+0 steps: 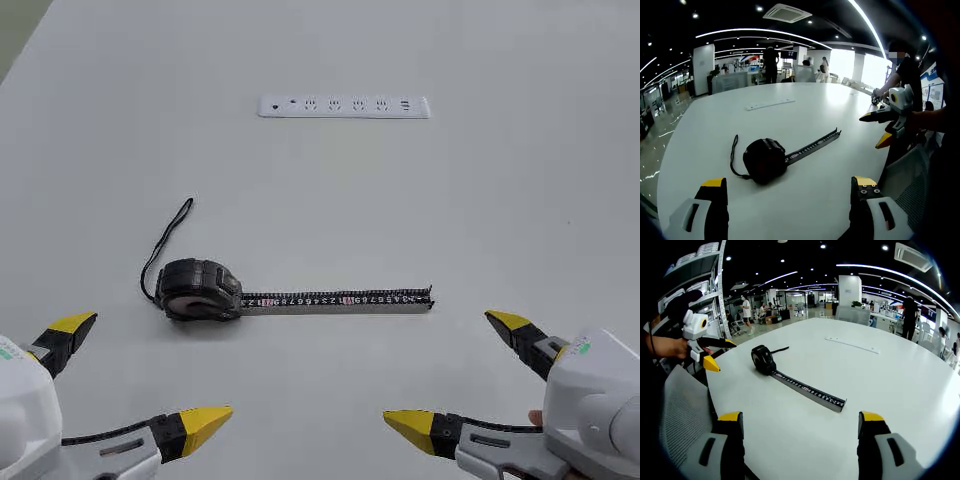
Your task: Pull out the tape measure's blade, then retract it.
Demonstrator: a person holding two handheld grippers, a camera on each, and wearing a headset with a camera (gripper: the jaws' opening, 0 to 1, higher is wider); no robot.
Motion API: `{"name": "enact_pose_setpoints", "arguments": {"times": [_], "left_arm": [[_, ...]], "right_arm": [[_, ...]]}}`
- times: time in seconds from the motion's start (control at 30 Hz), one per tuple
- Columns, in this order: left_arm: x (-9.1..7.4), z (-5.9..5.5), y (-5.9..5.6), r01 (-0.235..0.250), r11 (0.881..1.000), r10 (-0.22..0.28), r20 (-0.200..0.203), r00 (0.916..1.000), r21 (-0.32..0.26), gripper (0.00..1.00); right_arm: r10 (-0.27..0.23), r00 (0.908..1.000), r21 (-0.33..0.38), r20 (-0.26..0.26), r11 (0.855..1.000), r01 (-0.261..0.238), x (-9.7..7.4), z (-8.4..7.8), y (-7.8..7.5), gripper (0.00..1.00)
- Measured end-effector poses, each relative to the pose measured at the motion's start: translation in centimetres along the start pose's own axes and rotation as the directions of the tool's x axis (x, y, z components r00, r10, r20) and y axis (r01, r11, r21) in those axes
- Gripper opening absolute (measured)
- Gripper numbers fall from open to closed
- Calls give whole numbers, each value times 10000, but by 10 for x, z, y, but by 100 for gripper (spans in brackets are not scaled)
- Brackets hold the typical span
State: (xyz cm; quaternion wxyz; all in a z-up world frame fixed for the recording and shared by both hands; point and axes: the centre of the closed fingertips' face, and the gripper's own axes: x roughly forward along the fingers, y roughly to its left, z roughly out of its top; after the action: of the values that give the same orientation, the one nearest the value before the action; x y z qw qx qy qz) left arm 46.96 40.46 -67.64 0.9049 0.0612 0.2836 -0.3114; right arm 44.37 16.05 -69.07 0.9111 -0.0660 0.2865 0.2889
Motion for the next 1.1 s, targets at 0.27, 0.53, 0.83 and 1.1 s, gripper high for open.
{"name": "enact_pose_setpoints", "arguments": {"times": [0.27,0.53,0.83,1.1], "left_arm": [[-1,1,2,-241,9997,241,-11,9997,-40,99],[-1,1,4,-540,9984,538,-102,9985,-187,99],[2,7,6,-984,9937,983,-45,9951,-533,99],[6,11,10,-1516,9848,1516,-63,9884,-847,99]], "right_arm": [[57,10000,-50,-42,10000,-57,1,0,3,97],[79,10000,-102,-54,9999,-79,2,1,3,97],[160,9999,-385,64,9991,-158,2,6,-1,94],[545,9983,-945,183,9941,-526,5,9,-9,89]]}}
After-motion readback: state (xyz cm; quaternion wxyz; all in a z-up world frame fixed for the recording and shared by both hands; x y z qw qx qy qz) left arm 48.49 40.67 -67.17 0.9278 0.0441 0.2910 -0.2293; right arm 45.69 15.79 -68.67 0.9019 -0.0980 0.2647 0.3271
